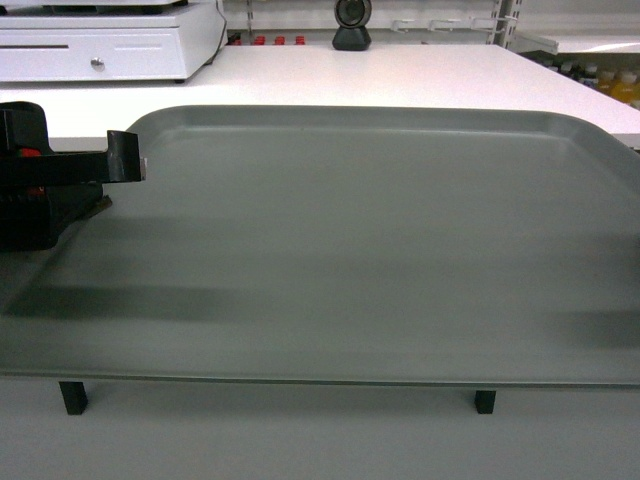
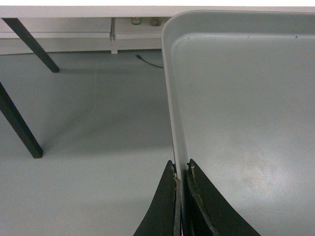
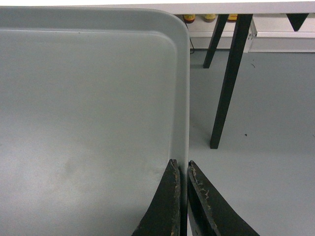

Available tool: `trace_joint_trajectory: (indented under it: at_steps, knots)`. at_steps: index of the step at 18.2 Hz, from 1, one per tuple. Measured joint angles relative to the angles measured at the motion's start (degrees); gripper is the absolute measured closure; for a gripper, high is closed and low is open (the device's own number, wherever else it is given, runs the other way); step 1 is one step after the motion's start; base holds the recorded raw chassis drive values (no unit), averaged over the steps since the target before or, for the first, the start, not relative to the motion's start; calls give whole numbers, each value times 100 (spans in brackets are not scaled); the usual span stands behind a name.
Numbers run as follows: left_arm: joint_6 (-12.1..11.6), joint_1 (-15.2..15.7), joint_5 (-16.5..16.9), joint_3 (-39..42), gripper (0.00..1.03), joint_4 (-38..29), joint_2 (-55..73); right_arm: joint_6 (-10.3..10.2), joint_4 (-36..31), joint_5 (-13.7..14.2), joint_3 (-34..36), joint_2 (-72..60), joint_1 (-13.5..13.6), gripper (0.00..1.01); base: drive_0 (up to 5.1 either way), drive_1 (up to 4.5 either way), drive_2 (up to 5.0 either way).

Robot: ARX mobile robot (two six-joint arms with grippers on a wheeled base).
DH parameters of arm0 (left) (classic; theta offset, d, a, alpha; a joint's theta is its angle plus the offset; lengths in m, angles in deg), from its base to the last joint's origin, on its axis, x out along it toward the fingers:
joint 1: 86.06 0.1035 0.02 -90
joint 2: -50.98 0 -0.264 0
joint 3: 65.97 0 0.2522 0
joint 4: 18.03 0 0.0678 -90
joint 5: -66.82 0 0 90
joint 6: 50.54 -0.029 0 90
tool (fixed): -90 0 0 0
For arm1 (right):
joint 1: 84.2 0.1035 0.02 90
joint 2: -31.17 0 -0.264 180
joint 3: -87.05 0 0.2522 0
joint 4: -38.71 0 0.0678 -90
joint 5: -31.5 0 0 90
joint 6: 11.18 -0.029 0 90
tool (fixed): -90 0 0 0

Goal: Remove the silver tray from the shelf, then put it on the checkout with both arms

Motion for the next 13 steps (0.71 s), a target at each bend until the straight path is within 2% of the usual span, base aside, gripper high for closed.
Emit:
trace_joint_trajectory:
  at_steps: [13]
  knots:
    - [0,-2,0,0,100,-9,2,0,-2,0,0,0,0,99,4,367,-360]
